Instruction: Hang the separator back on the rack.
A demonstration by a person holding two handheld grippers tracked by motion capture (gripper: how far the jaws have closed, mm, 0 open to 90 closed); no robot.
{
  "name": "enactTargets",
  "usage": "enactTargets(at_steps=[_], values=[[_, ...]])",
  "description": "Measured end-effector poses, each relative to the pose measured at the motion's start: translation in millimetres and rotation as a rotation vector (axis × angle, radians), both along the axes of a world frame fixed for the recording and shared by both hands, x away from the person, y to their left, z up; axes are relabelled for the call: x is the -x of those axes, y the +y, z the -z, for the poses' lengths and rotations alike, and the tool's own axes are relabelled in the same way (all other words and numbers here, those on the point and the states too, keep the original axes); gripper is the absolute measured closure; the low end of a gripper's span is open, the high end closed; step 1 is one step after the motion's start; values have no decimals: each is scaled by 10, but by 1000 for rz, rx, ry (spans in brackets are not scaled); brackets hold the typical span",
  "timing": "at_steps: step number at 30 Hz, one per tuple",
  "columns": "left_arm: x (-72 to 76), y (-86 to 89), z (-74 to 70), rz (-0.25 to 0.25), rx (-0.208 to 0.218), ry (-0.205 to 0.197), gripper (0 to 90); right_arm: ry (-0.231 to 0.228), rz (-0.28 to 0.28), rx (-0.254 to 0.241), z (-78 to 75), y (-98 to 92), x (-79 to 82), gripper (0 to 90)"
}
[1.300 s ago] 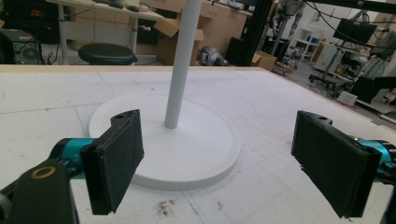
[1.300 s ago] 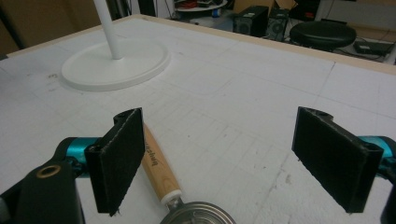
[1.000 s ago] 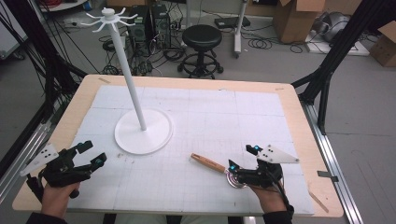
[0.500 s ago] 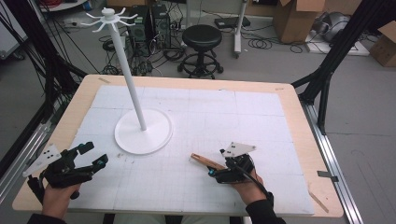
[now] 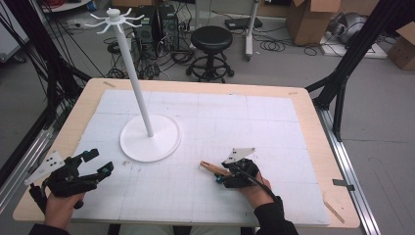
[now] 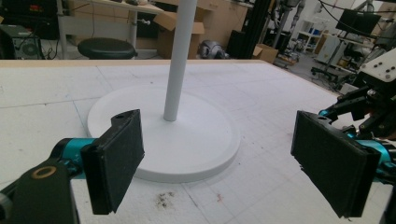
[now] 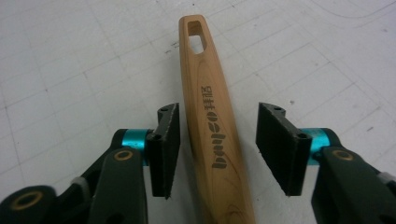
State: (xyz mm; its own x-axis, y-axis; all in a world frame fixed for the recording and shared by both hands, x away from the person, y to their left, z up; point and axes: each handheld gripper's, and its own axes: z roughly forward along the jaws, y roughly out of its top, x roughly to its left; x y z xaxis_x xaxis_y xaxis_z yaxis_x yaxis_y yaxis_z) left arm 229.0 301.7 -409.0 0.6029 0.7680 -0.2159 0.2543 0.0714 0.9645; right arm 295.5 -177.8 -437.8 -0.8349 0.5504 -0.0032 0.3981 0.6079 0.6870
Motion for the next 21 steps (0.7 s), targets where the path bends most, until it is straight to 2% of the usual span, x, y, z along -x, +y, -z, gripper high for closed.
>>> enactTargets(at_steps=[3, 8, 10, 21], values=[[0, -2, 1, 0, -3, 0, 174, -21, -21, -1, 1, 9, -24, 553], [-1, -1, 3, -2, -4, 2, 174, -20, -47, 14, 6, 59, -41, 590], [0, 1, 3, -2, -5, 2, 174, -18, -61, 16, 9, 78, -50, 630], [-2, 1, 5, -3, -6, 3, 175, -24, -72, 28, -4, 83, -45, 662]])
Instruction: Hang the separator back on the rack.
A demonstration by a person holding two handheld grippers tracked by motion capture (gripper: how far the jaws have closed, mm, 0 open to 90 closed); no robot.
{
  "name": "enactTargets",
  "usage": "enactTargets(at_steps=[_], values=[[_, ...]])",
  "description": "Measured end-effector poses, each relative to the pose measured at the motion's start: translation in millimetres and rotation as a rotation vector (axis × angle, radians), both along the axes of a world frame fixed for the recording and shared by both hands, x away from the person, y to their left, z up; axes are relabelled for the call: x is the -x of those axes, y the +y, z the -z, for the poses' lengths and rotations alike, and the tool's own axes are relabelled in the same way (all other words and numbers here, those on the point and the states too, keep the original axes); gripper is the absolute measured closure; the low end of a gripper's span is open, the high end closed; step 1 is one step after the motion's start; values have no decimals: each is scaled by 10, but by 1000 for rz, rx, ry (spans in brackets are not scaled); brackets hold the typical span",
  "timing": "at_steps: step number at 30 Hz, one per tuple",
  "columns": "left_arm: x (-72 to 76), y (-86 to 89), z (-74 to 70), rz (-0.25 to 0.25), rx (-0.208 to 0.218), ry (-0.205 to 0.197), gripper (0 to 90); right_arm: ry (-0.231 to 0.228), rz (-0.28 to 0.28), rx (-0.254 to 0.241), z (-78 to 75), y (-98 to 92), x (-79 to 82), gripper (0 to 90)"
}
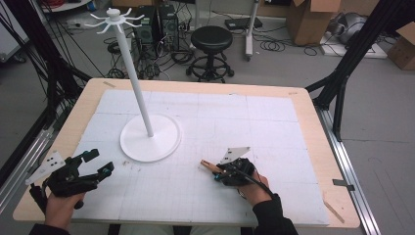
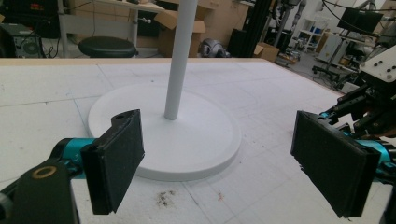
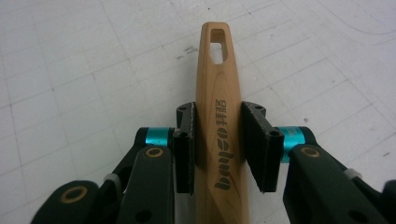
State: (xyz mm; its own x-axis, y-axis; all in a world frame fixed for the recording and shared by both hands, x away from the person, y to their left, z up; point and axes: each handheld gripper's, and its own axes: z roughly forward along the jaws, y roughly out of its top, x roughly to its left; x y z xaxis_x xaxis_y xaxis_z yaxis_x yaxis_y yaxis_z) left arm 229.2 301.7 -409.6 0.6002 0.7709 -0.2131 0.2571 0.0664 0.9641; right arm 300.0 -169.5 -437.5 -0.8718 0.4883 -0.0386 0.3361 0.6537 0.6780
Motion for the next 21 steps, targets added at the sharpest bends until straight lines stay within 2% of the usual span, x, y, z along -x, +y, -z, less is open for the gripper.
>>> enactTargets(at_steps=[4, 7, 10, 17, 20, 21], values=[[0, 4, -1, 0, 1, 1, 175, 5, 8, -3, -9, 8, 20, 664], [1, 6, 0, -2, 2, 1, 175, 3, 15, -44, -54, -27, 20, 665], [2, 6, -1, -2, 2, 1, 175, -3, 21, -109, -113, -79, 28, 665], [4, 3, -2, -2, 2, 0, 175, -15, 23, -215, -249, -169, 72, 669], [7, -2, -5, 0, -1, -2, 175, -19, 15, -278, -323, -193, 105, 669], [8, -7, -7, 1, -3, -4, 174, -23, -7, -308, -365, -182, 130, 669]])
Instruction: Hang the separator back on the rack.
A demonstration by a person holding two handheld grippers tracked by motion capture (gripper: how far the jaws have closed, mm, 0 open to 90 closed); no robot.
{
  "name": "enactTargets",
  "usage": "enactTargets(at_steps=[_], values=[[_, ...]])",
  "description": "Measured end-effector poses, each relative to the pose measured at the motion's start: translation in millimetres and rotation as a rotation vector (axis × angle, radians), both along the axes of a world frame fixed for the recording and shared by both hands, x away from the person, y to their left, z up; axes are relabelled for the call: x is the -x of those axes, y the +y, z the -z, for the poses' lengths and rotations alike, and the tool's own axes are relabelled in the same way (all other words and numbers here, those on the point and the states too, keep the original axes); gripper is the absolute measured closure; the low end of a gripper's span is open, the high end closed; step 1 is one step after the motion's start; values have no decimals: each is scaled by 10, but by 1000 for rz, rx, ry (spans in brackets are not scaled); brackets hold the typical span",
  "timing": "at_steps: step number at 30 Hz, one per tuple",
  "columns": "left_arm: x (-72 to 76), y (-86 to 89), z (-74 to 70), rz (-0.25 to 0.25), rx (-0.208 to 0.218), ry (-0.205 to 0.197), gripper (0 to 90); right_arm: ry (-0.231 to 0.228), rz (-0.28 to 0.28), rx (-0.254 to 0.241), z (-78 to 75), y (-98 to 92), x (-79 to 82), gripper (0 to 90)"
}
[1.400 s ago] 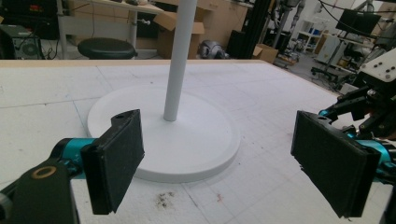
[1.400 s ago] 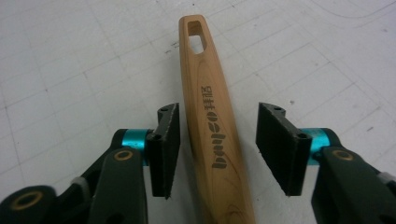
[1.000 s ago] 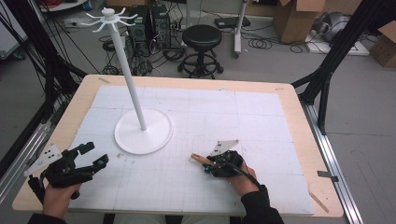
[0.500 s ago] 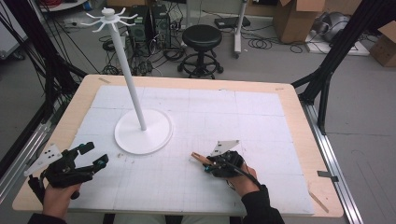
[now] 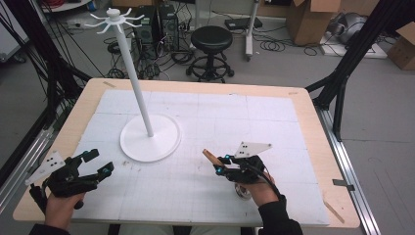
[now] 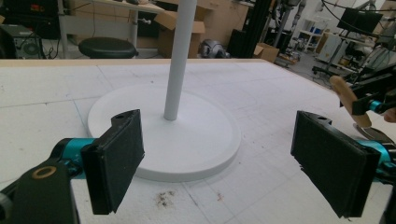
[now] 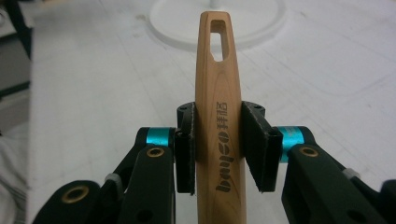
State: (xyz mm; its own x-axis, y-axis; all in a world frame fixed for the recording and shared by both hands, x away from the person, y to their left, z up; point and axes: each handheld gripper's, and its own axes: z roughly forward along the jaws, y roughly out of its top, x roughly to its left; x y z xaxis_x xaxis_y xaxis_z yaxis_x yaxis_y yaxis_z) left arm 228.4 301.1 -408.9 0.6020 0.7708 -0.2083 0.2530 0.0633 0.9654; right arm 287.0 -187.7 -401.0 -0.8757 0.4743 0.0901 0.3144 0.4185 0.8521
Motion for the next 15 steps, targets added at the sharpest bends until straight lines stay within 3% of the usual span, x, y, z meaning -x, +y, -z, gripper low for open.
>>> enactTargets(at_steps=[8, 15], values=[[28, -71, -63, 34, 11, -26, 174, -19, -57, -74, -98, 94, 67, 670], [57, -177, -228, 63, 83, -60, 158, -33, -103, -160, -188, 137, 120, 669]])
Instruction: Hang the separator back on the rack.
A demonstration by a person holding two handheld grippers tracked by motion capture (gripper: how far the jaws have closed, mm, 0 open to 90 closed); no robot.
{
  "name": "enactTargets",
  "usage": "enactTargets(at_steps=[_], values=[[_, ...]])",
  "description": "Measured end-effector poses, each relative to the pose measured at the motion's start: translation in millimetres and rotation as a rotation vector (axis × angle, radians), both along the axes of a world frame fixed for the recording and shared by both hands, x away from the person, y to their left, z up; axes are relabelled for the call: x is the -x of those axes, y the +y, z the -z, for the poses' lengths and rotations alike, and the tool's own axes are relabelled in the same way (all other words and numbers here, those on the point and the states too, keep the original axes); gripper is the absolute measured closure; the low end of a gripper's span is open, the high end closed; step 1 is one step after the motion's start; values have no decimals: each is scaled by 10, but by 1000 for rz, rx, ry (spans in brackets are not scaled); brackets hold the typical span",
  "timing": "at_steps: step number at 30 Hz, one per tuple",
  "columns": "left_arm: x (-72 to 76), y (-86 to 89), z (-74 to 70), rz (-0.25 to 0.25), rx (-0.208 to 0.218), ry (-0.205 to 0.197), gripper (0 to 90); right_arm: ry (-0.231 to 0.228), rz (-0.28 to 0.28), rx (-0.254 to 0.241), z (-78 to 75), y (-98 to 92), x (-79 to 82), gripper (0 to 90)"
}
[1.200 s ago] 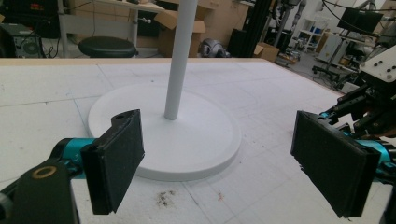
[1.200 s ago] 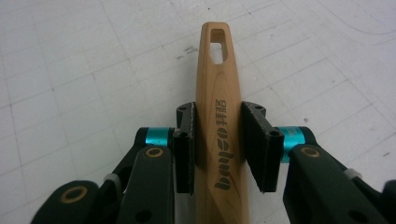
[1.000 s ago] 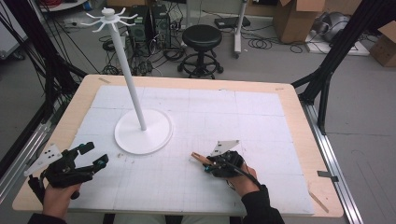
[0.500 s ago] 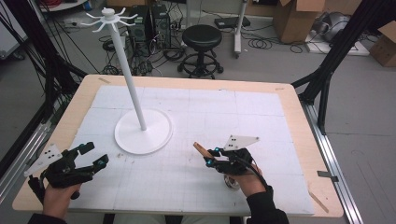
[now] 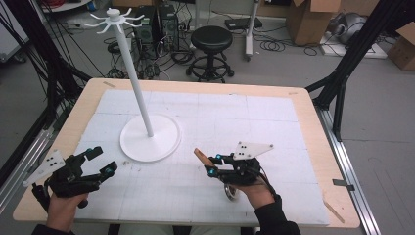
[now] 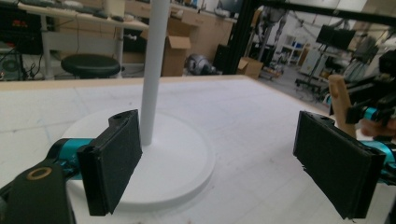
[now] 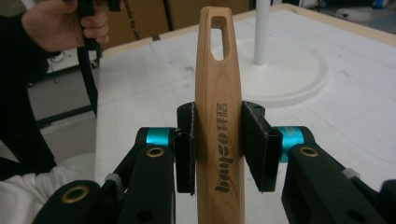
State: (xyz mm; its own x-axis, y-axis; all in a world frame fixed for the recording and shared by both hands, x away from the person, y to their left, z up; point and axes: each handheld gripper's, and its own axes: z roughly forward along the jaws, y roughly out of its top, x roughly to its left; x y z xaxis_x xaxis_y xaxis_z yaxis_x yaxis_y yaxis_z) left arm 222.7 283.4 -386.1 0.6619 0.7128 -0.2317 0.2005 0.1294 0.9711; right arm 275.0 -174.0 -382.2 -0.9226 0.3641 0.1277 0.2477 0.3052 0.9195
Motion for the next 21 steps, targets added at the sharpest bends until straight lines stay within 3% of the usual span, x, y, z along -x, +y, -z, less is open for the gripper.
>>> enactTargets(at_steps=[5, 10, 15, 18, 21], values=[[-4, -133, -149, 88, 27, -28, 167, -6, -22, -45, -58, 31, 34, 670], [-10, -387, -280, 228, 50, -36, 204, -22, -63, -95, -113, 80, 72, 670], [-100, -694, -423, 359, 31, -40, 210, -23, -122, -132, -159, 161, 127, 669], [-170, -863, -513, 406, 21, -34, 208, -32, -155, -161, -192, 202, 164, 669], [-221, -998, -586, 451, 43, -28, 210, -28, -181, -181, -220, 228, 199, 669]])
